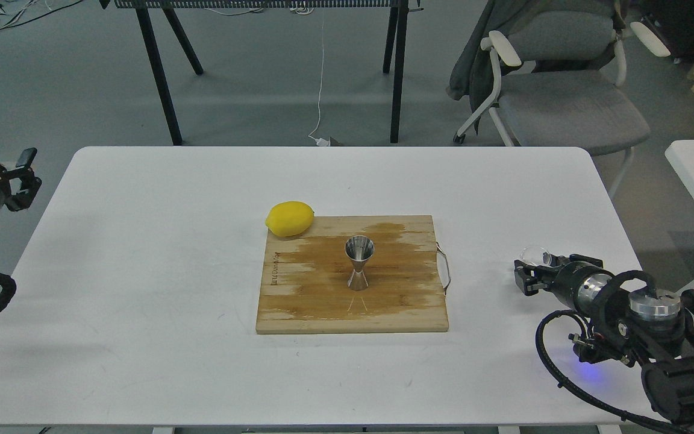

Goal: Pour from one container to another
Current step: 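Grasp the clear stemmed glass with the right gripper and lift it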

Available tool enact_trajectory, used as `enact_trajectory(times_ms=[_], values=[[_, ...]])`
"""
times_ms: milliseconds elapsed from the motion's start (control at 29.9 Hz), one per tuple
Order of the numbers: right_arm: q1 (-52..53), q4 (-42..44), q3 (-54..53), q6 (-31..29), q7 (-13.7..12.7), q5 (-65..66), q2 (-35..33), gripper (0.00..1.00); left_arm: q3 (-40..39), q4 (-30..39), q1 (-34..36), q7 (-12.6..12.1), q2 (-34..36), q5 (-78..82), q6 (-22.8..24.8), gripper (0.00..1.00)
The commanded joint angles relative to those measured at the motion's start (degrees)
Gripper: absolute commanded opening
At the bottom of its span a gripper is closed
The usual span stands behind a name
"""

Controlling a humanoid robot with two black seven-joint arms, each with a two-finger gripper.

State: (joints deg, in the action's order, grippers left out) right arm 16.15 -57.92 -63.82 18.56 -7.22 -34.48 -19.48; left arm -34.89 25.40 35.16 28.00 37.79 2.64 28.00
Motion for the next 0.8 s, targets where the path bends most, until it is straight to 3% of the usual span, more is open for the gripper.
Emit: enact_trajectory(times_ms=[0, 367, 768], values=[[0.0, -0.1, 1.0, -0.3, -0.2, 0.1, 0.0, 0.38, 0.0, -0.1, -0.1, 0.0, 0.0, 0.0, 0.0, 0.89], [-0.6, -2.0, 2.0, -3.3, 0.2, 1.1, 0.0, 0.33, 0.0, -1.2, -0.2, 0.0, -0.1, 0.0, 0.0, 0.89], [3.3, -24.3, 1.5, -1.6, 0.0, 14.4, -2.0, 0.32, 0.1, -1.2, -0.2, 0.0, -1.2, 0.1, 0.0, 0.89]])
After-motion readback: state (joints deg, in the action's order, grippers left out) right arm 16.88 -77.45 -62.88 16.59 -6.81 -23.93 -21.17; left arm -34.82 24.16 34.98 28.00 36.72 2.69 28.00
